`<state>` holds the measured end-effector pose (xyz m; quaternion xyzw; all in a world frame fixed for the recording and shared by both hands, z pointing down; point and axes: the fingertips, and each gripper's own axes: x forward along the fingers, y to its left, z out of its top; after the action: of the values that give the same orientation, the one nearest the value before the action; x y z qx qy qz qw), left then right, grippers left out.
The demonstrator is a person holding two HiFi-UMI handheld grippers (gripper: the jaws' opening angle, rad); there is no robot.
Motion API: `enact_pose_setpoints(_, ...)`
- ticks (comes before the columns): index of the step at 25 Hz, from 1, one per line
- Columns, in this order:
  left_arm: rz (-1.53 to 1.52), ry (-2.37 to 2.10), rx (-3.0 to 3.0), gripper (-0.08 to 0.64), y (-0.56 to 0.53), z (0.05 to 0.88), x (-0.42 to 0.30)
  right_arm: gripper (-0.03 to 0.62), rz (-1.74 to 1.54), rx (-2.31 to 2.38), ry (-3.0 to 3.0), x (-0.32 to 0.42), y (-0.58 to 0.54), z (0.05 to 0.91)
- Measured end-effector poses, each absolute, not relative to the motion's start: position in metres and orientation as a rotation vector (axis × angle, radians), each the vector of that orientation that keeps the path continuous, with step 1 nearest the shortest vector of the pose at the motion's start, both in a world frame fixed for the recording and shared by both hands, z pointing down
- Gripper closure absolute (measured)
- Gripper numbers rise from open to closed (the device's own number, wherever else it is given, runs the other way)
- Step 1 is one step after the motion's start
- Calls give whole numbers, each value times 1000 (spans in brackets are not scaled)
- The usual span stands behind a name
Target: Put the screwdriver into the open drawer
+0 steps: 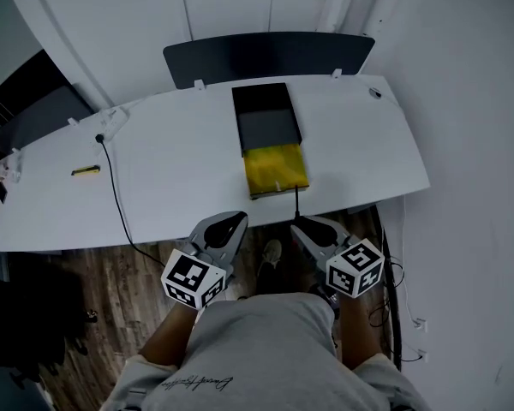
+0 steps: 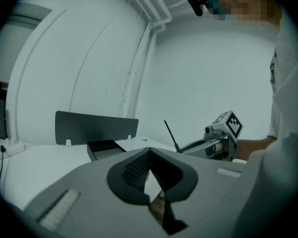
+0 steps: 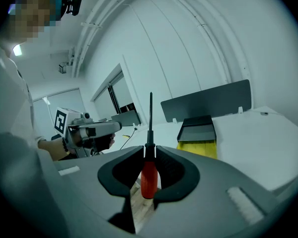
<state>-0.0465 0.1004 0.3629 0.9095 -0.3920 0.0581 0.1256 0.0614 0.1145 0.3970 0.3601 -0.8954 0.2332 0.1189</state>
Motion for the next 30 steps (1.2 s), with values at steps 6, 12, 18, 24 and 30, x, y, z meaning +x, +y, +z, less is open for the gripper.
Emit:
enact_pose_setpoints(6,161,-1171,2617,560,57,360,-39,499,675,1007,-2625,68,70,391)
enact_pose_setpoints(12,155,-1200,2593,560,21,361,-32,499,667,947,-2626,70,31,392)
enact_pose_setpoints(18,153,-1236,2573,560,-10,361,-27,499,650,903,-2625,76,-5,392)
enact_pose_setpoints(24,150,-1263,2564,560,-37,363,-16,499,622,860,-2630,84,-34,393)
enact_pose_setpoints(30,165,-1272,2562,560,-51,363,-7,499,598,804,-2626,87,-49,394)
